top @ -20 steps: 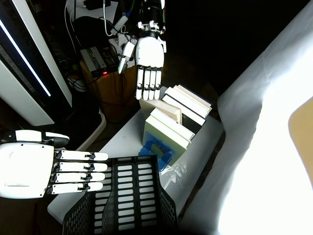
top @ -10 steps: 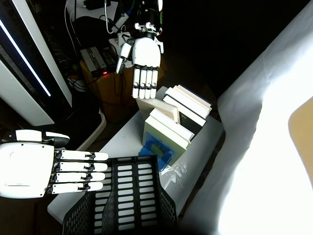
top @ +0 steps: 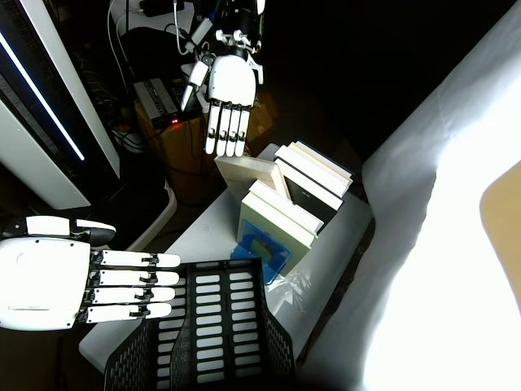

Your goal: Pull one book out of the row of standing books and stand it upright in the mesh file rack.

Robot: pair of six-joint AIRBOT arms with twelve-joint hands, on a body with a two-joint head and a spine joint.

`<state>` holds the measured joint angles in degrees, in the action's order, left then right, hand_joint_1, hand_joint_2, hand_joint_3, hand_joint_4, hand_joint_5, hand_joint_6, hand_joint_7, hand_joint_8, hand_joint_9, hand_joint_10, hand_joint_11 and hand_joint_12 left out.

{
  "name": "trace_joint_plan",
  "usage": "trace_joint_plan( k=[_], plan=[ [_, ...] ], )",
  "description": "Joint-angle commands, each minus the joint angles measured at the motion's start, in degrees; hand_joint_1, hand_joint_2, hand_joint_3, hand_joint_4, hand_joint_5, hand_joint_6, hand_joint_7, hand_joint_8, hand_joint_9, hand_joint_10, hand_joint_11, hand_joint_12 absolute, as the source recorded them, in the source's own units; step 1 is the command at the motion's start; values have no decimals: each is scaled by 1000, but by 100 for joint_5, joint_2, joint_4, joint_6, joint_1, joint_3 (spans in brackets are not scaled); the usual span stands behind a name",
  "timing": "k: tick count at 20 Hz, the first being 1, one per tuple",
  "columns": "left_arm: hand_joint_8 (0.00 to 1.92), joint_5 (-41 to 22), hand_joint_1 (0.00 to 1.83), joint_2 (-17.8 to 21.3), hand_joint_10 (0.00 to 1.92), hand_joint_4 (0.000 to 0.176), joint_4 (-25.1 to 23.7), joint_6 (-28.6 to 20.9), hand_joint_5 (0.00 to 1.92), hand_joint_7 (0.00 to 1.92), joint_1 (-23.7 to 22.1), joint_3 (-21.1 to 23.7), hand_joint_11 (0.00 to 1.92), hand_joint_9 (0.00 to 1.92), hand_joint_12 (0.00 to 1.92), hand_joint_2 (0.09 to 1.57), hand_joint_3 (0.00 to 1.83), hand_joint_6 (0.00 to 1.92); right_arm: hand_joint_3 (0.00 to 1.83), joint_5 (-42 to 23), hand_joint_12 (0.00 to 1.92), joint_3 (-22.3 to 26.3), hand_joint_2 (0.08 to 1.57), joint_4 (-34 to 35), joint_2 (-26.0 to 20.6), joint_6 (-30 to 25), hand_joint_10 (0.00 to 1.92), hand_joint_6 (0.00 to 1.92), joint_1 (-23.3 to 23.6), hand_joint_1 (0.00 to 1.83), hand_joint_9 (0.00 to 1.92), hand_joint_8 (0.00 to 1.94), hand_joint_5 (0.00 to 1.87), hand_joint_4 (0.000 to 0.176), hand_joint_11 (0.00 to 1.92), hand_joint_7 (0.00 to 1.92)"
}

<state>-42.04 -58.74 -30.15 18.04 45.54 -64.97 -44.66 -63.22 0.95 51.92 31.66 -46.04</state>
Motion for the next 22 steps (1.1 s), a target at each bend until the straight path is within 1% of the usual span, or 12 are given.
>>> trace_joint_plan(
  k=[1,6,8,10,12,13,15,16,17,19,20,22],
  plan=[
    [0,-848,0,96,0,0,281,-20,0,0,1,24,0,0,0,1376,16,0,1,-664,1,-24,1352,100,-47,-54,0,0,2,357,0,0,0,0,1,0],
    [0,-1693,0,451,0,0,1150,-20,0,0,105,224,0,0,0,1386,16,0,4,-869,1,139,1369,-130,-94,-63,0,0,31,486,0,0,0,0,3,0],
    [0,-1913,58,593,0,0,1732,-20,3,0,284,275,0,0,0,1369,5,1,0,-773,4,180,1352,-476,-111,-62,0,0,166,404,0,0,0,0,7,0],
    [0,-2136,54,661,0,0,2306,-20,46,0,459,272,0,0,0,1371,4,18,0,-546,23,203,1335,-885,-100,-49,0,0,438,404,0,0,0,0,40,0],
    [0,-2408,1,695,0,0,2917,-20,5,0,658,269,0,0,0,1364,0,1,0,-208,0,217,1322,-1392,-3,17,0,0,816,499,0,0,0,1,1,0],
    [0,-2503,0,693,0,8,3174,-20,0,0,732,261,0,0,0,1361,0,0,0,-44,0,208,1289,-1647,65,24,0,0,990,602,0,0,0,0,0,0],
    [0,-2700,42,678,0,6,3656,-20,0,0,867,227,0,0,0,1352,0,0,0,248,0,182,1258,-2095,196,23,0,0,1311,692,0,0,0,0,0,0],
    [0,-2845,52,663,0,19,3944,-20,0,0,976,196,0,0,0,1344,0,0,0,435,0,167,1220,-2382,283,23,0,0,1516,713,0,0,0,0,0,0],
    [0,-3040,68,648,0,14,4308,-20,0,0,1109,167,0,0,0,1343,0,0,0,668,0,148,1191,-2744,399,16,0,0,1785,751,0,0,0,0,0,0],
    [0,-3192,109,608,0,11,4831,-20,0,0,1240,131,0,0,0,1336,0,0,0,955,0,123,1175,-3247,504,-35,0,0,2108,768,0,0,0,0,0,0],
    [0,-3218,135,591,0,9,4936,-20,0,0,1270,118,0,0,0,1333,0,0,0,1029,0,108,1198,-3383,505,-82,0,0,2185,666,0,0,0,0,0,0],
    [0,-3265,155,558,0,12,5125,-20,0,0,1317,78,0,0,0,1337,0,0,0,1165,0,79,1194,-3665,561,-184,0,0,2333,621,0,0,0,0,0,0]
  ],
)
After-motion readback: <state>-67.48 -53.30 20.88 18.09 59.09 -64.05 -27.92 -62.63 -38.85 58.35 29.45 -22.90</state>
